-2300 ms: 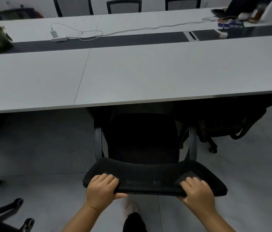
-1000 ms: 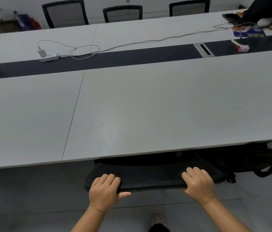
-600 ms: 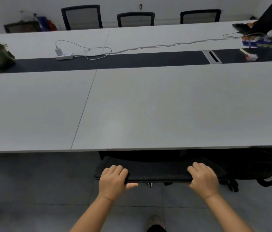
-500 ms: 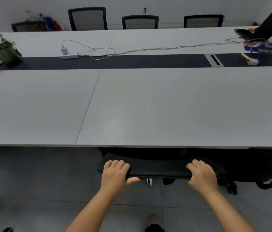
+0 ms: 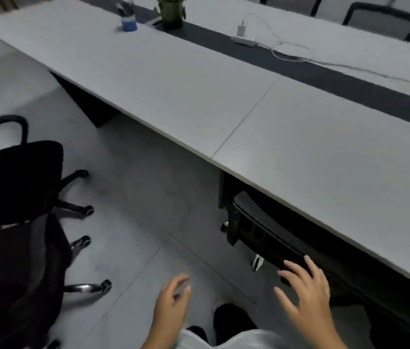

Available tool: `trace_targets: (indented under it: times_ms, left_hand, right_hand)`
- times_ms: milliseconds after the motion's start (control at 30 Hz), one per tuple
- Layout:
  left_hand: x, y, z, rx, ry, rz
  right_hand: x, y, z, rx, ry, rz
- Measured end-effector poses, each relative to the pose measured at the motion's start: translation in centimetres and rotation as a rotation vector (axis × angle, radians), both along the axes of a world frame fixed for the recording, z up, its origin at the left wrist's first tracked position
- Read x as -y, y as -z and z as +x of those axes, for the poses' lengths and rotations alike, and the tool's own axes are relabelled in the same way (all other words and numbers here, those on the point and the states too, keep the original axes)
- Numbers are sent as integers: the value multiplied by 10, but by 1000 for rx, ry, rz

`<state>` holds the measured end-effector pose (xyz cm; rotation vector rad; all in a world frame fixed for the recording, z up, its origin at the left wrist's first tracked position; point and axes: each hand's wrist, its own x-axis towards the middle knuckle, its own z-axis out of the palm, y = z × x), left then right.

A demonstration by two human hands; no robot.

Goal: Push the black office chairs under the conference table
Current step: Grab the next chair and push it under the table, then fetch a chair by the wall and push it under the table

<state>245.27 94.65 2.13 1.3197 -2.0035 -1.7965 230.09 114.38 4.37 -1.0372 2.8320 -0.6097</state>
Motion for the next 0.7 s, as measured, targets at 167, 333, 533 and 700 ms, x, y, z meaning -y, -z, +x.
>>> trace_targets:
  times_ms: [167, 333, 533, 700]
  left_hand:
    - [0, 2, 52, 36, -585, 67]
    - [-30, -19, 97, -39, -923, 83]
    - [-88, -14, 183, -112, -1365, 51]
    - [-125, 4, 269, -118, -1754, 24]
  right_hand:
    - [66, 19, -17, 187, -588, -18]
    - [160, 14, 25, 384, -1043, 214]
    - [197, 15, 127, 703, -1256, 324]
    - [202, 46, 205, 765, -1238, 425]
